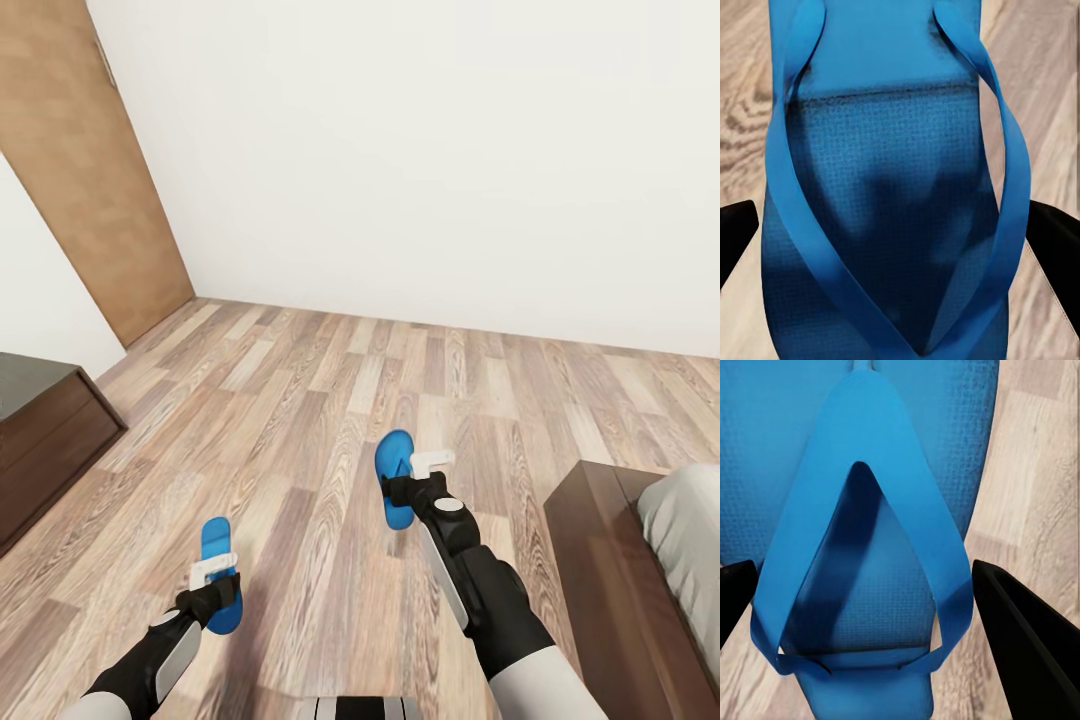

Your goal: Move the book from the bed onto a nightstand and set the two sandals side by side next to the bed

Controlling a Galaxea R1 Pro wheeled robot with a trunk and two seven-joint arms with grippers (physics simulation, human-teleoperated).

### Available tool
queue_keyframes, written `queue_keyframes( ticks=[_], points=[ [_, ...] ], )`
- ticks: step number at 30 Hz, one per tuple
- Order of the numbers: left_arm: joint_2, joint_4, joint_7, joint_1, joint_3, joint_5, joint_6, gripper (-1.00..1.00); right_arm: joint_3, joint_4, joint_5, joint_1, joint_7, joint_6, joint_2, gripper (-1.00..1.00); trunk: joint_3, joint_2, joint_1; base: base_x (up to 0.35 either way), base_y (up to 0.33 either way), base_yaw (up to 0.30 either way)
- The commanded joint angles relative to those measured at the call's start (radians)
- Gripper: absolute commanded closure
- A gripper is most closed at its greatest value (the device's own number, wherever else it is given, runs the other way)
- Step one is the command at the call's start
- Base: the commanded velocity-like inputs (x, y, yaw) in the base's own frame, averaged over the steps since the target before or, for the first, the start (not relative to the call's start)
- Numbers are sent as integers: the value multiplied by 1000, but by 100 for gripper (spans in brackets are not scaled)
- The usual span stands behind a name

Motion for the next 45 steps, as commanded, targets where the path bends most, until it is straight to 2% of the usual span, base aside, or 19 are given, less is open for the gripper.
queue_keyframes(
  ticks=[1, 45],
  points=[
    [2, -2, 6, 0, -8, 9, 2, 100, 2, -1, -2, -1, -6, 5, 0, 100, 3, 0, -1, 0, 0, 0],
    [2, -2, 3, 0, -10, 9, -9, 100, 2, 0, -2, -1, -6, 4, 0, 100, 173, 10, -20, 0, 0, 0]
  ],
)
